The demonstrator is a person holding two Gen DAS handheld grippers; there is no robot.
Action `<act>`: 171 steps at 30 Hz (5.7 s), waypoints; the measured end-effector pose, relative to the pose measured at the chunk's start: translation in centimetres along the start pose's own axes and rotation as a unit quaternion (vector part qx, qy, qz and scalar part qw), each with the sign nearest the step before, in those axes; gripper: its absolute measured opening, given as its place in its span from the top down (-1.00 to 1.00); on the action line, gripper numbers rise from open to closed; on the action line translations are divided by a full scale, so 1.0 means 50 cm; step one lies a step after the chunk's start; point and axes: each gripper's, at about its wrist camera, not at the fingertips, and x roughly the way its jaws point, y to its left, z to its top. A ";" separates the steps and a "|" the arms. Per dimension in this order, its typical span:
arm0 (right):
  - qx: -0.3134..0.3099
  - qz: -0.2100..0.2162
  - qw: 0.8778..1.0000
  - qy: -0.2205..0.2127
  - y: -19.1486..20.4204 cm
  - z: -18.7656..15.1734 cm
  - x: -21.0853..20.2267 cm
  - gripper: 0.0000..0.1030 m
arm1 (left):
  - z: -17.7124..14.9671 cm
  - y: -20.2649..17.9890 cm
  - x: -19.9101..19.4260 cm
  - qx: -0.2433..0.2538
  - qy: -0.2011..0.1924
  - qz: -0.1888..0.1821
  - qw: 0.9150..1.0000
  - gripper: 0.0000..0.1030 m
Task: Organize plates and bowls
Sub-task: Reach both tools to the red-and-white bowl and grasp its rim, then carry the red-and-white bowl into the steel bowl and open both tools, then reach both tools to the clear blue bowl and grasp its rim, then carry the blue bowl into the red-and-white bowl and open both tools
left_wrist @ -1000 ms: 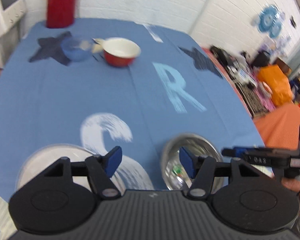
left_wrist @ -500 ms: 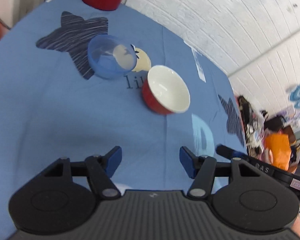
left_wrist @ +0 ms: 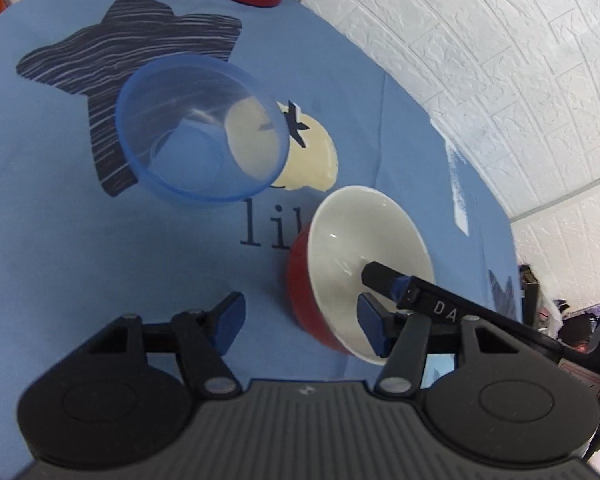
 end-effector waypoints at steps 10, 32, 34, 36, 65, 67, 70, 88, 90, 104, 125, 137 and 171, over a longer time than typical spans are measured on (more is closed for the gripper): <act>0.012 0.048 0.998 -0.025 -0.007 -0.012 -0.005 0.66 | 0.002 -0.002 0.001 0.007 -0.009 0.009 1.000 0.14; 0.001 0.084 0.996 -0.013 0.026 -0.229 -0.262 0.75 | -0.231 -0.043 -0.219 0.135 0.062 0.004 0.989 0.77; 0.000 0.075 0.997 -0.014 0.028 -0.282 -0.314 0.72 | -0.287 -0.049 -0.258 0.160 0.069 -0.003 0.985 0.77; 0.000 0.066 0.998 -0.014 0.026 -0.335 -0.354 0.71 | -0.341 -0.053 -0.284 0.180 0.080 -0.010 0.980 0.77; 0.060 0.016 0.998 -0.031 -0.038 -0.558 -0.443 0.62 | -0.544 -0.068 -0.381 0.314 0.074 -0.020 0.946 -0.17; 0.064 0.014 0.997 -0.043 -0.046 -0.552 -0.455 0.61 | -0.522 -0.056 -0.404 0.312 0.058 -0.022 0.948 -0.20; 0.073 0.020 0.996 -0.049 -0.059 -0.536 -0.457 0.60 | -0.469 -0.016 -0.417 0.296 0.040 -0.011 0.954 -0.22; 0.079 0.170 0.980 -0.070 0.121 -0.076 -0.104 0.53 | 0.060 0.167 -0.216 0.100 -0.019 0.050 0.994 -0.23; 0.075 0.161 0.982 -0.062 0.144 -0.028 -0.061 0.52 | 0.096 0.157 -0.184 0.099 -0.027 0.063 0.993 -0.23; -0.049 0.057 0.997 -0.013 0.235 0.054 0.085 0.47 | 0.165 0.140 -0.029 0.118 -0.036 0.134 0.983 0.02; -0.030 0.084 0.996 -0.007 0.143 -0.212 -0.270 0.57 | -0.168 -0.006 -0.282 0.216 0.014 0.011 0.976 1.00; 0.006 0.042 0.999 0.026 0.046 -0.530 -0.437 0.57 | -0.535 -0.060 -0.358 0.327 0.065 -0.012 0.943 1.00; 0.070 0.036 0.994 -0.077 -0.046 -0.632 -0.495 0.52 | -0.543 -0.016 -0.419 0.313 0.031 -0.049 0.948 -0.07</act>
